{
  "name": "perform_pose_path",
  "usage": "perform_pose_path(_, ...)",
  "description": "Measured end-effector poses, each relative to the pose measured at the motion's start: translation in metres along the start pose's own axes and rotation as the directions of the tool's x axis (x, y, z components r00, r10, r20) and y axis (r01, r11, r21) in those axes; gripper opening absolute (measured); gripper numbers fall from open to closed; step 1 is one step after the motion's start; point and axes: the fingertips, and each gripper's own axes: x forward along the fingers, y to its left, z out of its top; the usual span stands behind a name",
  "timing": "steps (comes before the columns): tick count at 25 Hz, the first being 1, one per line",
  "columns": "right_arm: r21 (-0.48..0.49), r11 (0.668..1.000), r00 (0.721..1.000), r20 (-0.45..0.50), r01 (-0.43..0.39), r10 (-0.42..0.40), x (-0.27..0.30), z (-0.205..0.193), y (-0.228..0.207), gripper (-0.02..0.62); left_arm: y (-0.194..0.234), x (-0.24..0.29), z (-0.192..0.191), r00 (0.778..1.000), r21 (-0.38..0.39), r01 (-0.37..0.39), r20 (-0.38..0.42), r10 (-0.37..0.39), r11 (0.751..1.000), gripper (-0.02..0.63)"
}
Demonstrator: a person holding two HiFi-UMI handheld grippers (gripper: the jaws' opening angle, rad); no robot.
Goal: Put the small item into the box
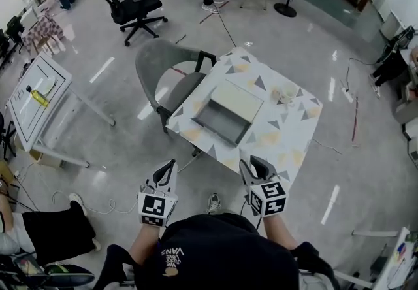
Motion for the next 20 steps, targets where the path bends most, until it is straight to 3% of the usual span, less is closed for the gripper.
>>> perform_pose_path(7, -0.023, 1.0, 1.0, -0.021, 0.016, -0.016, 0.028, 0.012, -0.035, 0.114, 0.009, 0.055, 0.009, 1.0, 0.003, 0.025, -0.004, -0.025, 1.0, 0.006)
perform_pose_path(15, 0.046, 0.992, 0.992, -0.038, 0.12, -0.118, 0.066, 0.024, -0.038, 0.114, 0.04, 0.102, 0.021, 0.987, 0.02, 0.16, -0.009, -0.16, 0.987, 0.006)
perform_pose_path(20, 0.127, 0.962, 0.971, -0.029, 0.24, -0.238, 0.085, 0.039, -0.03, 0.114, 0.072, 0.127, 0.032, 0.957, 0.071, 0.291, -0.015, -0.291, 0.954, 0.006)
